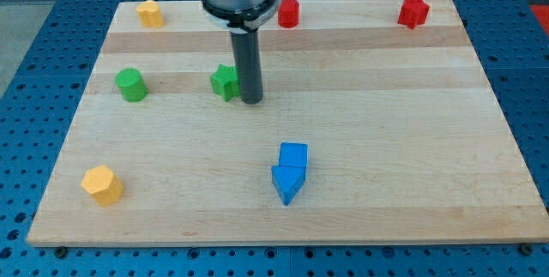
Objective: Move the green star towards the green circle
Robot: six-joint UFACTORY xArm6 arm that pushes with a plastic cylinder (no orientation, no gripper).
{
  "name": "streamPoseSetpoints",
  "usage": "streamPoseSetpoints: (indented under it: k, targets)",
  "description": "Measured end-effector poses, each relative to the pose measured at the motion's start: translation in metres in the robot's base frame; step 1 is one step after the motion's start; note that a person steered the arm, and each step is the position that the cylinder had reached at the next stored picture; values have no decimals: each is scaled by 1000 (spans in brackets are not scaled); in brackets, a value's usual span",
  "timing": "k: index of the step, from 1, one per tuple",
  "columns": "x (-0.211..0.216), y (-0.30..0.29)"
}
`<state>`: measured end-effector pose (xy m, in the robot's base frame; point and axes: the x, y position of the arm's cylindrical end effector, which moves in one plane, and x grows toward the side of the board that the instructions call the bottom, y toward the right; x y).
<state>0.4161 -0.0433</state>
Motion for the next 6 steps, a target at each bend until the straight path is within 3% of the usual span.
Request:
streamPoseSetpoints:
  k: [2,6]
  targets:
    - [-15,8]
    - [-15,-67]
